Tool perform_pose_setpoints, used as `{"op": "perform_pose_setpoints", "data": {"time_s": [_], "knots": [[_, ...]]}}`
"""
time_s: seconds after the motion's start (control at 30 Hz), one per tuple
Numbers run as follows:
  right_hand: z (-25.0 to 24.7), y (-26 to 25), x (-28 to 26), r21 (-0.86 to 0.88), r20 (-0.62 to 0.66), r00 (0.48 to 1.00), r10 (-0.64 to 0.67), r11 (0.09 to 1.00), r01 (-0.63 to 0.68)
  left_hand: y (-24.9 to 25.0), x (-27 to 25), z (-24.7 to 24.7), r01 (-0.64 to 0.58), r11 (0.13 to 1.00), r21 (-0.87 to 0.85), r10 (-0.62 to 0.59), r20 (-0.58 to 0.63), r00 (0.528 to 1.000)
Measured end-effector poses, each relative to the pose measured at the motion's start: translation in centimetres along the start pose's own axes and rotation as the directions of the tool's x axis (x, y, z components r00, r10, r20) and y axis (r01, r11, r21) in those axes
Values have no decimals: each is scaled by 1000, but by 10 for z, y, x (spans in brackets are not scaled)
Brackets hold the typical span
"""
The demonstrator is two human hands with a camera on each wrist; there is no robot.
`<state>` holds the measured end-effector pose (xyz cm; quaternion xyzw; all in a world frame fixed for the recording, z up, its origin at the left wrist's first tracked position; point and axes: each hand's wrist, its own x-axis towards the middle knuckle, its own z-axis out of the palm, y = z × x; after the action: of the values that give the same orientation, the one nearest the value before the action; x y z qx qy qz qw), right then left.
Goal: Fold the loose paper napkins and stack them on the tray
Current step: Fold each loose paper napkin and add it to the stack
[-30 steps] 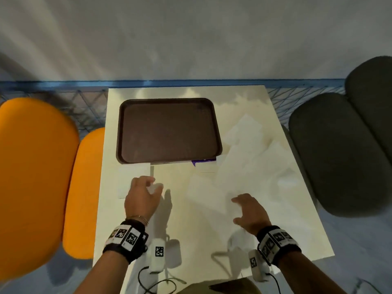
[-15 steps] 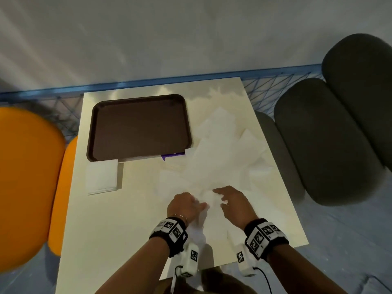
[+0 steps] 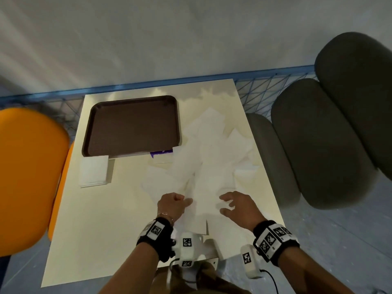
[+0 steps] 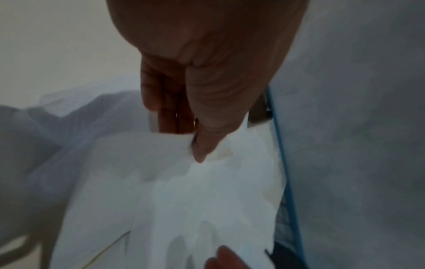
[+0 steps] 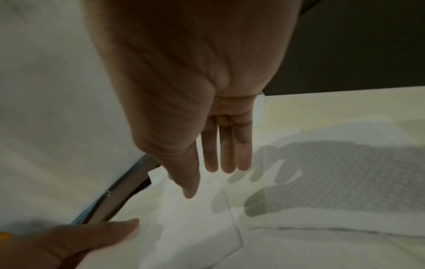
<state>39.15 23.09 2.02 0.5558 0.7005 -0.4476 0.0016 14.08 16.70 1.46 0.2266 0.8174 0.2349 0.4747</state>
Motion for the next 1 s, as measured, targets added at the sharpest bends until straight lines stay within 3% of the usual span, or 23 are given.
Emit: {"op": "perform_pose_setpoints", "data": {"time_s": [0.13,0.27,0.33,0.43,0.73,1.0], "knots": [[-7,-35,-5,248,119,993,5,968,-35,8,-39,-34,-29,946,-324,83,154,985],[-5,-76,-7,505,334,940,-65,855,-120,12,-69,-70,33,793,-608,169,272,948],[-5,-96,-8,630,398,909,-119,756,-177,13,-77,-82,35,743,-668,195,267,944],[-8,-119,-9,744,371,908,-193,647,-166,13,-83,-94,-10,745,-667,213,224,951],[-18,-168,-12,591,260,930,-260,804,59,6,-78,-125,-125,802,-584,268,164,950],[-23,-216,-22,521,85,960,-265,834,184,24,-65,-174,-267,781,-565,376,84,923]]}}
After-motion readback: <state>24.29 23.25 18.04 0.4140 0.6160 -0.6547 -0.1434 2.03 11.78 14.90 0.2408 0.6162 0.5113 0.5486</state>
